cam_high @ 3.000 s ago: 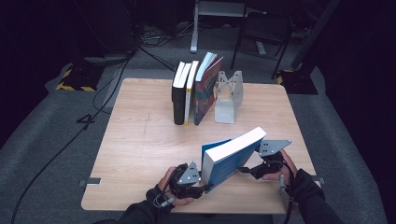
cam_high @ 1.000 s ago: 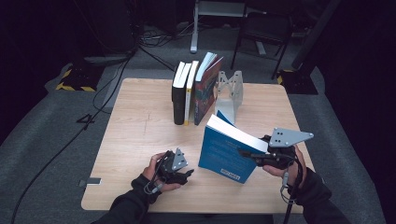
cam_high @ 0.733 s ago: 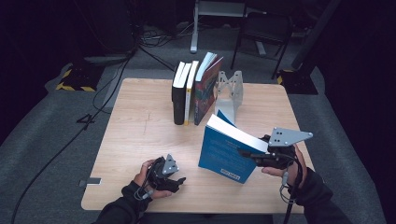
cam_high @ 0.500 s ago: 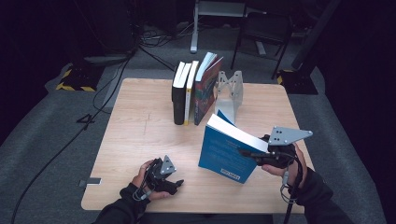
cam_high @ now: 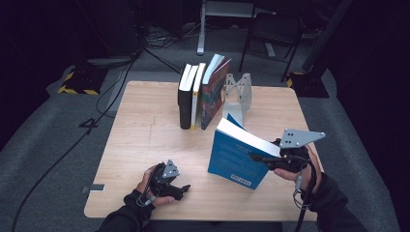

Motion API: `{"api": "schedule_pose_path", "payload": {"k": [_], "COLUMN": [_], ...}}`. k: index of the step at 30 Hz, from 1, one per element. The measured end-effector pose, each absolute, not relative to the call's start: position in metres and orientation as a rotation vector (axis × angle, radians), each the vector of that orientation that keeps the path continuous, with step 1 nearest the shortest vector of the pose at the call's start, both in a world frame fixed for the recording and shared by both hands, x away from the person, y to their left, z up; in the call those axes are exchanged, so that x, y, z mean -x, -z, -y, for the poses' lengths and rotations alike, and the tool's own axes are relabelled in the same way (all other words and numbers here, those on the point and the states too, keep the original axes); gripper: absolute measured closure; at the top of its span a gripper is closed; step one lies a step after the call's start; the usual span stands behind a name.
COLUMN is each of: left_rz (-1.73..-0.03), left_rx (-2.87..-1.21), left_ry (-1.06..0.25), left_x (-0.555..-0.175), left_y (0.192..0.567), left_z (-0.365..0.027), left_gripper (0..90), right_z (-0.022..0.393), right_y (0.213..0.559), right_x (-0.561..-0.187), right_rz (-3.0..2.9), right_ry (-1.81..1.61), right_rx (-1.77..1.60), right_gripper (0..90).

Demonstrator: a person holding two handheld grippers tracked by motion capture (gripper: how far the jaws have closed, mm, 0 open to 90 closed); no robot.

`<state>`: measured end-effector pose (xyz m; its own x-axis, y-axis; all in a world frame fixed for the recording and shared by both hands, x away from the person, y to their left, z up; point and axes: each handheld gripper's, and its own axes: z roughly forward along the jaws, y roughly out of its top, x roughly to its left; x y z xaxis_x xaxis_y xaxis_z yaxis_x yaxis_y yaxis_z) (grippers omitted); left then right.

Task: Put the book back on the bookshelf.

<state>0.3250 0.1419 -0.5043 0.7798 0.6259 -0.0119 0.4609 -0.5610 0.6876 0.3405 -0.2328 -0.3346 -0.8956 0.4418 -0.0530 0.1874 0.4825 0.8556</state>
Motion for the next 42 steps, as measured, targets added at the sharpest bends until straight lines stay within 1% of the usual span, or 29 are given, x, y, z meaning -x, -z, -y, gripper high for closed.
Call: {"api": "schedule_pose_path", "payload": {"k": [15,42], "left_rz": [-0.790,-0.787], "left_rx": [-2.269,-2.272], "left_ry": [-0.301,-0.297], "left_x": [-0.327,-0.327], "left_y": [0.504,0.504], "left_z": [-0.141,-0.142], "left_gripper": [15.1,15.3], "right_z": [0.241,0.239], "right_y": [0.312,0.301], "right_x": [-0.345,-0.374], "right_rz": [-2.447,-2.386], "right_ry": [-1.274,-1.254], "right_rx": [-0.635,-0.739], "right_gripper": [60.1,60.1]}}
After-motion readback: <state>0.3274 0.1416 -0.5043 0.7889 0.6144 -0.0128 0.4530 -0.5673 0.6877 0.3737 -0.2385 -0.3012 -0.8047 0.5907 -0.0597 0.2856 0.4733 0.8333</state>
